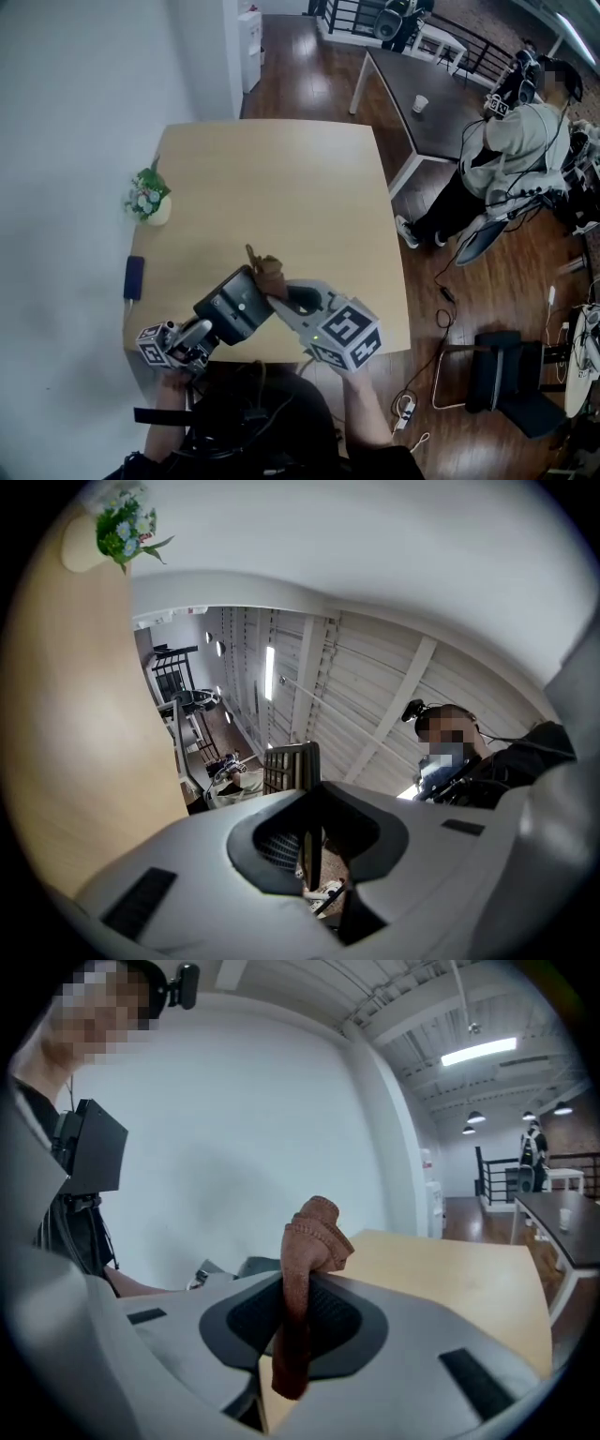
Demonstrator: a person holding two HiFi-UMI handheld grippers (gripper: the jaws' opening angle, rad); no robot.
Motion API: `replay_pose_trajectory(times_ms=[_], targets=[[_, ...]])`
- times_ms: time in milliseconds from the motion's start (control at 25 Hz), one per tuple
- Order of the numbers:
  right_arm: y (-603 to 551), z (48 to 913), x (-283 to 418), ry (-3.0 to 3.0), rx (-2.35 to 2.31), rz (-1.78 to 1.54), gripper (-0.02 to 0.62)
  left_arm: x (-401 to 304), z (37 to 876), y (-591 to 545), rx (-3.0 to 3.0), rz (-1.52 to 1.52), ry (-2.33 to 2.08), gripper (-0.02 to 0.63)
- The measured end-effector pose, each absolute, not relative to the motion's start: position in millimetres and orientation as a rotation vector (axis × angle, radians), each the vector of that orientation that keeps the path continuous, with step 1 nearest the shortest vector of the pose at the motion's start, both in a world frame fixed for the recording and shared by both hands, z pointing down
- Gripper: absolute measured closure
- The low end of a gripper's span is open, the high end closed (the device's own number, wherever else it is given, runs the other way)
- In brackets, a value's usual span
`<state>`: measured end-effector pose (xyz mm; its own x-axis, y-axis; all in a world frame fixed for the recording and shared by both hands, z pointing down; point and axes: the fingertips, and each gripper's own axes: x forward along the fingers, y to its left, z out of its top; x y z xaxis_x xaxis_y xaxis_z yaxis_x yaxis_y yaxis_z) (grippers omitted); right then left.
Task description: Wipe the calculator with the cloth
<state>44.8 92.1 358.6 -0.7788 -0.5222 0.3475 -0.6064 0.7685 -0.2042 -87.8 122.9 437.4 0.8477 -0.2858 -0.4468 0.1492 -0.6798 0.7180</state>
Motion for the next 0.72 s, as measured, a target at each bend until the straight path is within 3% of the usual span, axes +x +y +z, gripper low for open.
replay_pose_trajectory(times_ms=[200, 560, 720], targets=[[108, 369, -12, -2.694, 0.675, 0.353, 0.528, -77, 429, 130, 2.261, -0.665, -0.054, 0.551], [69, 403, 78, -2.492, 1.089, 0.442, 0.529, -104, 439, 124, 2.164, -0.782, -0.107, 0.551], [99, 371, 55, -2.650, 0.965, 0.462, 0.529, -114, 447, 117, 2.144, -0.801, -0.164, 0.551]])
